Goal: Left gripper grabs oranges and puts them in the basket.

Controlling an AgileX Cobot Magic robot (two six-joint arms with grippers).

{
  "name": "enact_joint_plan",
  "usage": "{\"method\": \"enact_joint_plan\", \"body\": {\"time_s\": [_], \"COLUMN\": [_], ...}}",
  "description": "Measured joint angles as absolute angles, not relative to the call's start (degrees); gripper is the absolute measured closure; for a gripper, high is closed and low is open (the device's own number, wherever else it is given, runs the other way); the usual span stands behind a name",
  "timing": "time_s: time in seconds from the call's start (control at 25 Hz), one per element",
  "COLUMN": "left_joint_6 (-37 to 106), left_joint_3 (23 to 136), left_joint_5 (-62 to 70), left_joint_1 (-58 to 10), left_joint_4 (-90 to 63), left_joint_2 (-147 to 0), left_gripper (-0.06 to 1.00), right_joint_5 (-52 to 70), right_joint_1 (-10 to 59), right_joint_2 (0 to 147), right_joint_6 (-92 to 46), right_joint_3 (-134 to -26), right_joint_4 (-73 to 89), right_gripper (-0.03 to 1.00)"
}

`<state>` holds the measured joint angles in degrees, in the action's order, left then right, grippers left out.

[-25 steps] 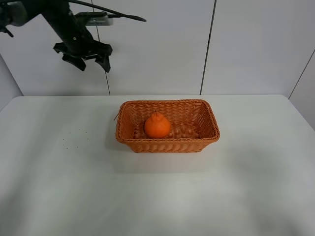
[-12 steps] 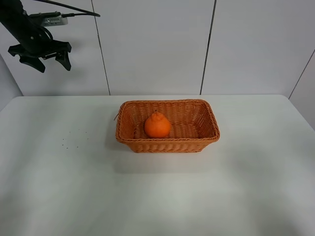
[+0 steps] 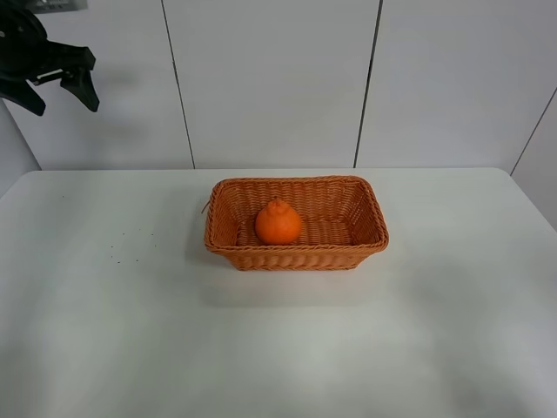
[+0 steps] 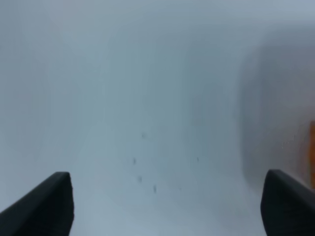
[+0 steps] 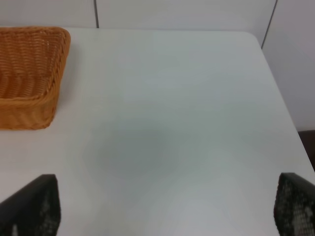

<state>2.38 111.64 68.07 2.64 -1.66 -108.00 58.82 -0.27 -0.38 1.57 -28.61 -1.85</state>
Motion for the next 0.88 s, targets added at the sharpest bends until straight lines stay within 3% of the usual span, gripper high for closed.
{"method": "enact_joint_plan", "body": {"time_s": [0.88], "left_joint_6": [2.1], "left_joint_3": [45.3], "left_joint_5": [66.9], "left_joint_1": [2.6], "left_joint_4": [-1.7], "left_joint_2": [-43.3], "left_gripper": [0.07], "right_joint_5": [58.8], "right_joint_1": [-0.3], "right_joint_2": [-0.4], "right_joint_6": [1.6], "right_joint_3": [-28.6], "right_joint_4": [-1.9], "right_gripper": [0.27]}}
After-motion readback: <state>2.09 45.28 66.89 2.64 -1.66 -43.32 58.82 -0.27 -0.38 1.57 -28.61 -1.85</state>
